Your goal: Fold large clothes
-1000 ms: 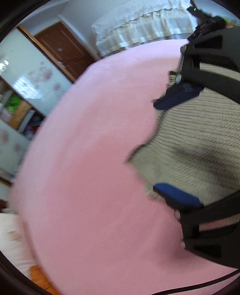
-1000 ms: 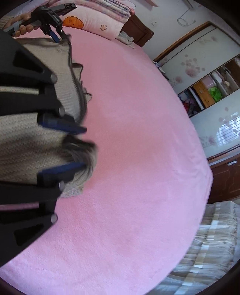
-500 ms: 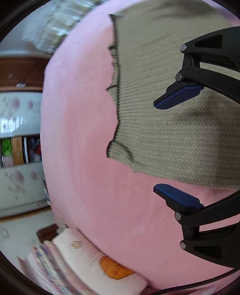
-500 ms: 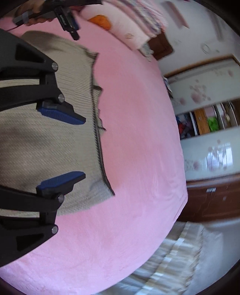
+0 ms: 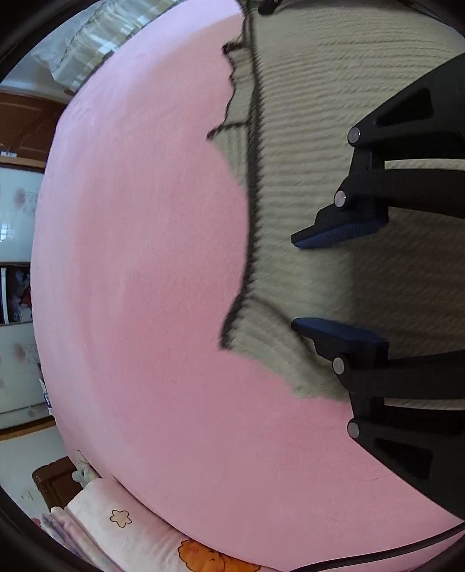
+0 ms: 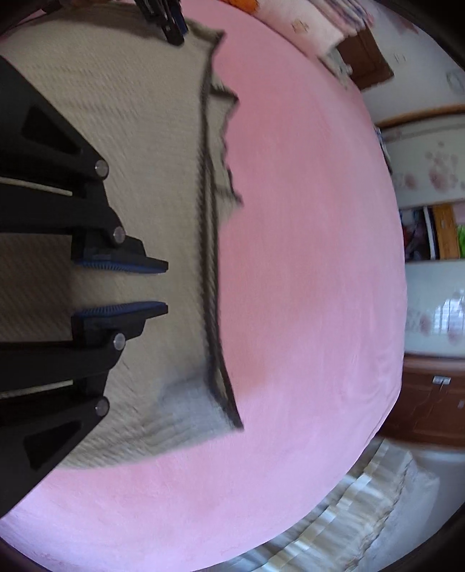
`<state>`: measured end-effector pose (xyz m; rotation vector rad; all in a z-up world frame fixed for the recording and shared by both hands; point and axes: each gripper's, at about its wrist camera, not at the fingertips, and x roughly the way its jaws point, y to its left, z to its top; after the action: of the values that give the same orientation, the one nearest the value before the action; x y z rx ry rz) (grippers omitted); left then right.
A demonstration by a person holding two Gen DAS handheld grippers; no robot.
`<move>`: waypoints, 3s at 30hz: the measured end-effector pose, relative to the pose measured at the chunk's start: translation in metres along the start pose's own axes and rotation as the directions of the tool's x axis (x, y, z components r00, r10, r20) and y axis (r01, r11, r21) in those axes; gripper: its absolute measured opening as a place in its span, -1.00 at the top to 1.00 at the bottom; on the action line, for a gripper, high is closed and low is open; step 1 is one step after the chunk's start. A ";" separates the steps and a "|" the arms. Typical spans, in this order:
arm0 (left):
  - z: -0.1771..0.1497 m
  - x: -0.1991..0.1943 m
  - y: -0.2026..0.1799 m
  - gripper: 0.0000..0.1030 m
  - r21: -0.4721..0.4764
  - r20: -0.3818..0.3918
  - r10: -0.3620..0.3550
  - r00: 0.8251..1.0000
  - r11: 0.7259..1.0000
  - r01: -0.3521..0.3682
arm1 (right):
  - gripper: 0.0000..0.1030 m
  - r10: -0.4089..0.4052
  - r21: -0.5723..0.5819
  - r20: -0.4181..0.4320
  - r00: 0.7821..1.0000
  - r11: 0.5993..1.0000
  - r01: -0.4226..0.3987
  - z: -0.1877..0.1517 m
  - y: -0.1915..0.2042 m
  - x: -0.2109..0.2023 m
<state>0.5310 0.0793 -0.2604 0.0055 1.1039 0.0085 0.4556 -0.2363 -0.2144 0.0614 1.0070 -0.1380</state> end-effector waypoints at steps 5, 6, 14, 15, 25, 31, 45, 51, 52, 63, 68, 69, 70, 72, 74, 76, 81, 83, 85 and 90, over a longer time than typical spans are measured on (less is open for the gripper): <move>0.015 0.011 0.010 0.25 -0.051 0.022 0.016 1.000 0.999 -0.015 | 0.91 -0.043 0.133 -0.008 0.999 0.990 0.044 0.012 -0.060 0.009; 0.015 0.009 0.013 0.25 -0.071 0.030 0.014 0.999 0.997 -0.012 | 0.97 -0.013 0.158 -0.004 1.000 0.987 0.014 0.011 -0.067 0.007; -0.021 -0.063 0.021 -0.18 -0.099 0.116 -0.031 0.993 0.994 0.042 | 0.91 0.084 0.138 0.113 0.990 0.985 -0.100 -0.012 -0.045 -0.078; -0.032 -0.080 0.019 -0.25 -0.072 0.131 -0.019 0.991 0.997 0.028 | 0.91 0.110 0.134 0.122 0.986 0.983 -0.126 -0.018 -0.038 -0.091; -0.149 -0.170 -0.011 -0.51 -0.020 0.172 -0.065 0.983 0.997 0.069 | 0.91 0.319 0.045 0.102 0.942 0.945 -0.324 -0.102 0.061 -0.167; -0.208 -0.155 -0.020 -0.51 -0.091 0.171 -0.040 0.984 0.994 0.057 | 0.91 0.305 -0.009 0.029 0.952 0.952 -0.305 -0.158 0.096 -0.145; -0.236 -0.113 0.032 -0.37 -0.181 0.114 -0.015 0.993 0.983 0.035 | 1.00 0.191 0.187 0.010 0.982 0.964 -0.189 -0.187 -0.007 -0.112; -0.239 -0.138 0.031 -0.37 -0.220 0.119 -0.044 0.992 0.973 0.070 | 0.93 0.157 0.110 0.049 0.986 0.981 -0.162 -0.185 0.020 -0.129; -0.243 -0.144 0.033 -0.37 -0.237 0.121 -0.070 0.990 0.967 0.097 | 0.93 0.164 0.095 0.058 0.985 0.981 -0.169 -0.184 0.025 -0.134; -0.286 -0.136 0.041 -0.37 -0.437 0.100 -0.413 0.905 0.799 0.413 | 0.93 0.278 -0.067 0.112 0.954 0.960 -0.272 -0.183 0.095 -0.162; -0.296 -0.102 0.038 -0.36 -0.525 0.149 -0.526 0.837 0.675 0.518 | 0.93 0.318 -0.143 0.127 0.939 0.943 -0.300 -0.175 0.126 -0.161; -0.295 -0.096 0.038 -0.36 -0.531 0.181 -0.526 0.831 0.659 0.533 | 0.93 0.322 -0.152 0.127 0.938 0.941 -0.303 -0.173 0.131 -0.159; -0.294 -0.093 0.039 -0.36 -0.531 0.201 -0.524 0.828 0.652 0.541 | 0.93 0.326 -0.160 0.130 0.936 0.939 -0.305 -0.170 0.137 -0.157; -0.290 -0.086 0.039 -0.36 -0.530 0.236 -0.519 0.821 0.640 0.557 | 0.93 0.329 -0.171 0.132 0.935 0.937 -0.306 -0.163 0.146 -0.151; -0.284 -0.079 0.040 -0.36 -0.536 0.267 -0.519 0.812 0.621 0.573 | 0.93 0.332 -0.178 0.134 0.934 0.935 -0.307 -0.154 0.156 -0.143; -0.278 -0.075 0.043 -0.36 -0.544 0.293 -0.519 0.803 0.600 0.586 | 0.93 0.335 -0.184 0.136 0.932 0.933 -0.308 -0.147 0.165 -0.136; -0.267 -0.067 0.044 -0.36 -0.554 0.334 -0.511 0.792 0.574 0.603 | 0.93 0.324 -0.198 0.145 0.935 0.935 -0.293 -0.138 0.183 -0.122; -0.261 -0.065 0.044 -0.23 -0.555 0.340 -0.503 0.795 0.575 0.601 | 0.93 0.321 -0.198 0.136 0.937 0.936 -0.291 -0.137 0.188 -0.115; -0.257 -0.065 0.044 0.18 -0.554 0.328 -0.478 0.815 0.601 0.576 | 0.93 0.309 -0.200 0.112 0.945 0.938 -0.283 -0.141 0.192 -0.104; -0.240 -0.082 0.041 0.71 -0.463 0.287 -0.424 0.859 0.724 0.512 | 0.92 0.282 -0.221 0.037 0.959 0.938 -0.267 -0.155 0.200 -0.080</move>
<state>0.2793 0.1199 -0.2945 -0.7672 0.8818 -0.1459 0.3122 -0.0137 -0.2321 0.0003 0.9301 0.2237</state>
